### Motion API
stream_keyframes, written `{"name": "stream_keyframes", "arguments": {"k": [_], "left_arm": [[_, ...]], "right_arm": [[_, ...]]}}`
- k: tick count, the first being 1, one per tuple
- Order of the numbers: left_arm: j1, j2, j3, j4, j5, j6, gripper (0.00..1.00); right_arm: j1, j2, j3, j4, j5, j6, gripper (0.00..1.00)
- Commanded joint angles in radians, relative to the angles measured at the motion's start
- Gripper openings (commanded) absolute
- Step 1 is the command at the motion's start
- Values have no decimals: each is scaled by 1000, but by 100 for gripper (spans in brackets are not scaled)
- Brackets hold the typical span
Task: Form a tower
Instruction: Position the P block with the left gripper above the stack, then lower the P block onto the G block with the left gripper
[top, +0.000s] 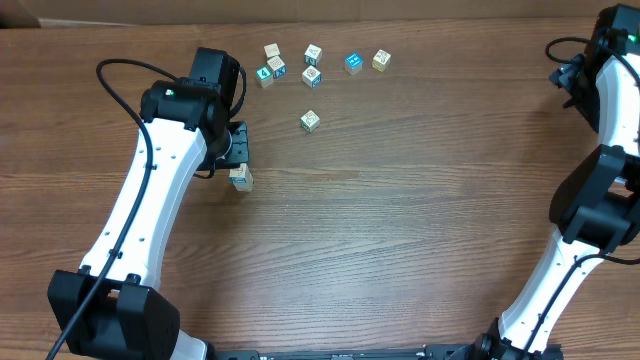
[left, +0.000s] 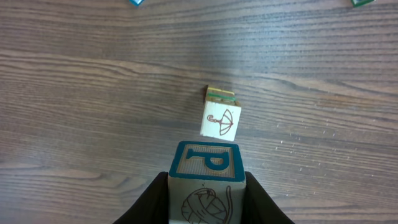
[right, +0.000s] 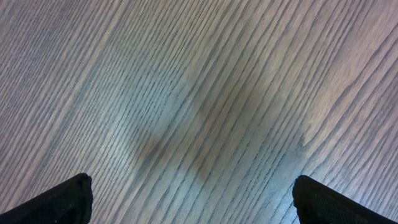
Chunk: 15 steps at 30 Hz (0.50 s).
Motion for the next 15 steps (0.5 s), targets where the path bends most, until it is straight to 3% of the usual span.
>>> {"name": "stream_keyframes", "arguments": {"k": [1, 15], "left_arm": [[1, 6, -6, -15, 13, 19, 23], [1, 6, -10, -13, 12, 19, 24]], "right_arm": [[1, 7, 15, 3, 14, 0, 100], [1, 7, 15, 2, 14, 0, 100]]}}
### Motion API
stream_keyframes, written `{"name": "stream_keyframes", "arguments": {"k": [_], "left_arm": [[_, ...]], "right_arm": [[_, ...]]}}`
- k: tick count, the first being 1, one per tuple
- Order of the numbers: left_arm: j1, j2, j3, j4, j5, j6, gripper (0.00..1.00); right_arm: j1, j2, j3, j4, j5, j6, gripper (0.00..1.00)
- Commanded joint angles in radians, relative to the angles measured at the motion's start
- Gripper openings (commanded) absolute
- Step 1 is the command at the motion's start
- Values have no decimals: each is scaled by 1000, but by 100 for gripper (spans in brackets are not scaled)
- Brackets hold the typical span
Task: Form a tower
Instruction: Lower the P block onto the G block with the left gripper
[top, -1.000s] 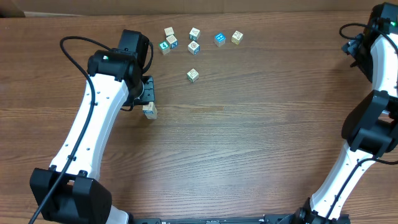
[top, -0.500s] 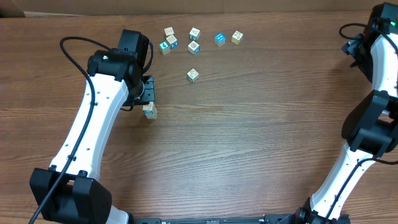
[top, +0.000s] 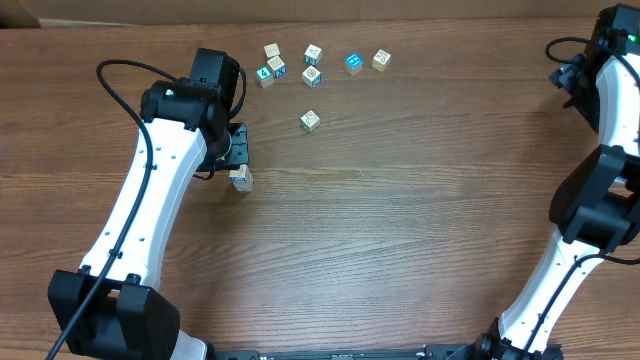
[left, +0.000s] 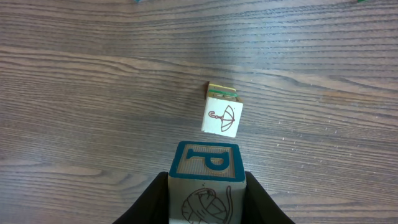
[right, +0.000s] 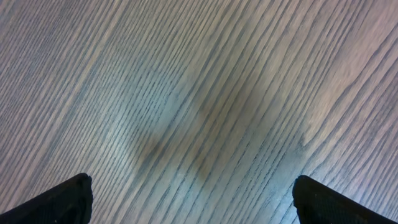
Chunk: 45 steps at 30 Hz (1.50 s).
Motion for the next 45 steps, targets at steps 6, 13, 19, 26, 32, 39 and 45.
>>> {"name": "stream_keyframes", "arguments": {"k": [6, 13, 19, 26, 32, 39, 45], "left_arm": [[-1, 6, -68, 49, 23, 16, 24], [-1, 6, -97, 98, 35, 55, 24], [-1, 6, -170, 171, 39, 73, 24], [-1, 6, -196, 229, 39, 91, 26], [-1, 9, -219, 249, 39, 95, 27], [-1, 23, -220, 251, 39, 95, 27], [-1, 24, -220, 251, 39, 95, 27]], "right_arm": [[1, 7, 15, 3, 14, 0, 100], [1, 7, 15, 3, 14, 0, 100], [1, 7, 15, 3, 14, 0, 100], [1, 7, 15, 3, 14, 0, 100], [1, 7, 15, 3, 14, 0, 100], [1, 7, 15, 3, 14, 0, 100], [1, 7, 15, 3, 14, 0, 100]]}}
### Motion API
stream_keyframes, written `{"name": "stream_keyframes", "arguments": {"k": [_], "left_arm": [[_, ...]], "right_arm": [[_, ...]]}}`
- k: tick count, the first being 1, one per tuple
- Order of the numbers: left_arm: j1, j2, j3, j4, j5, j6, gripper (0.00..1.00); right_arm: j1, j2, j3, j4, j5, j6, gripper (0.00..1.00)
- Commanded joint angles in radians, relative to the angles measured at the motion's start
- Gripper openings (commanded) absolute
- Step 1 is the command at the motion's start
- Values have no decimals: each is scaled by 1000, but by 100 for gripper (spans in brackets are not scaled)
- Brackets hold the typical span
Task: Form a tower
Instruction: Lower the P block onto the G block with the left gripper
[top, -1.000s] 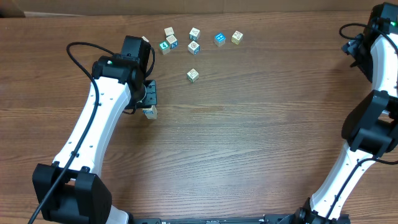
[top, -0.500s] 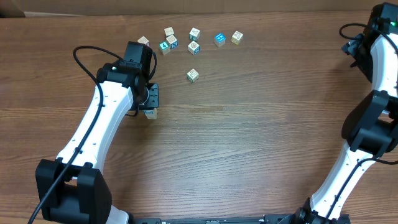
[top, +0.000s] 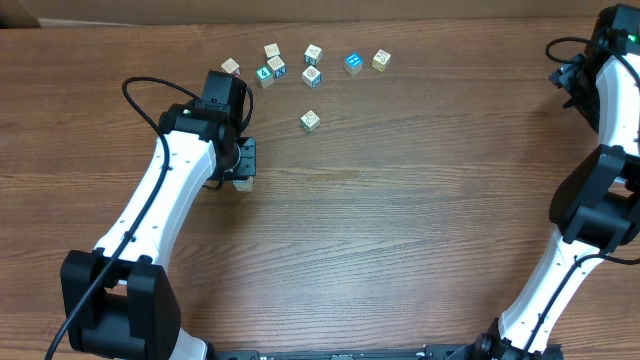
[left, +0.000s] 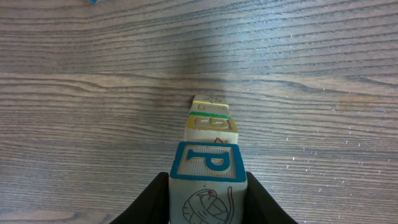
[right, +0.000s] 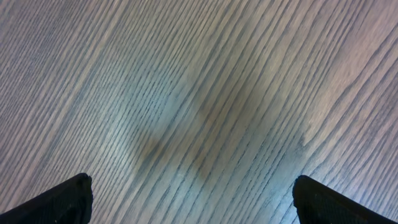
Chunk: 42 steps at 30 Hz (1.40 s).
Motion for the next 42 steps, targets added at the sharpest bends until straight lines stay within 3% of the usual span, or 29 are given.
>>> {"name": "stream_keyframes", "arguments": {"k": [1, 42], "left_arm": [[-1, 11, -8, 4, 9, 16, 27], [0, 37, -8, 26, 9, 79, 30]], "right_arm": [[0, 7, 15, 3, 14, 0, 100], [0, 7, 15, 3, 14, 0, 100]]}}
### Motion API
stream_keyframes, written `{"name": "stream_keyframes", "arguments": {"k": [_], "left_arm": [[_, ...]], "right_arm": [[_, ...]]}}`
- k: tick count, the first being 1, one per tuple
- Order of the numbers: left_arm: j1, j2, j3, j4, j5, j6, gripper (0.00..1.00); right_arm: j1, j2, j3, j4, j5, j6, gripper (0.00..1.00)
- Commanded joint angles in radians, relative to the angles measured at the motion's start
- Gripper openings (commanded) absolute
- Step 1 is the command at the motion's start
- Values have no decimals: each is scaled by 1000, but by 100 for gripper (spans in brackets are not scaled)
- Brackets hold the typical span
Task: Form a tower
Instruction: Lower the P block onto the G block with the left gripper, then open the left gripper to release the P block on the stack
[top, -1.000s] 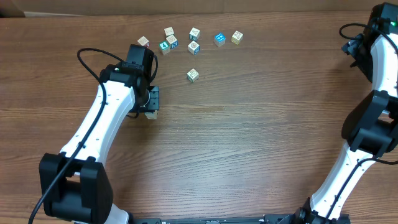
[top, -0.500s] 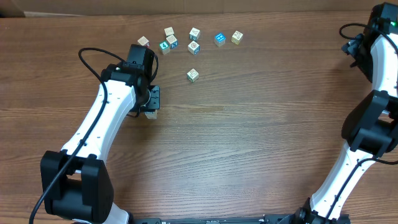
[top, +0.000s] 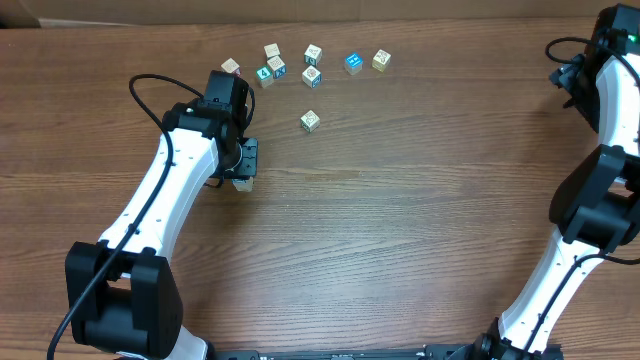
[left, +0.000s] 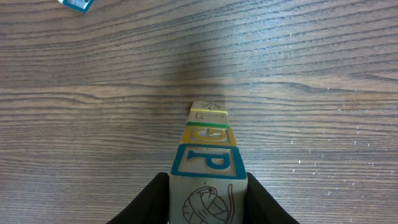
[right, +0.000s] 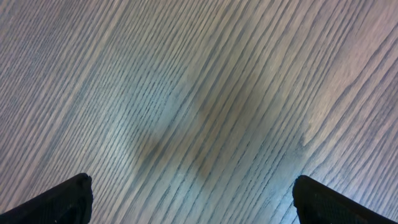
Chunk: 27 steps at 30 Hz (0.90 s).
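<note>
In the left wrist view my left gripper (left: 208, 200) is shut on a wooden block with a blue-framed letter P (left: 208, 163) on top and a drawn ball of yarn on its near face. Just beyond and below it stands a small stack: a yellow-framed block (left: 209, 134) and a pale block (left: 208, 114) behind it. The P block's far edge lines up with the stack. Overhead, the left gripper (top: 244, 162) hangs over the stack (top: 241, 183). My right gripper (right: 193, 196) is open over bare wood, far from the blocks.
Several loose letter blocks lie at the back of the table (top: 400, 220), among them a tan one (top: 230, 66), a blue one (top: 353, 62) and a lone one nearer the middle (top: 310, 120). A blue block corner (left: 78, 4) shows at the left wrist view's top.
The left gripper with the P block has shifted slightly, so the block sits closer over the stack and more squarely in line with it. The right arm has not moved.
First my left gripper held the P block short of the stack, whose umbrella face showed beyond it, and stayed so half a second later. Then the arm had moved toward the stack, with the P block just before its top. Now it lines up over it.
</note>
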Motion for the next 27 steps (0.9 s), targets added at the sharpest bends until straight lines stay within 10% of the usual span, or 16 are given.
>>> {"name": "stream_keyframes", "arguments": {"k": [1, 18, 27], "left_arm": [[0, 11, -8, 3, 9, 23, 31], [0, 11, -8, 6, 10, 22, 73], [0, 11, -8, 13, 17, 14, 76]], "right_arm": [[0, 7, 15, 3, 14, -1, 100], [0, 7, 15, 2, 14, -1, 100], [0, 7, 15, 2, 14, -1, 100]]}}
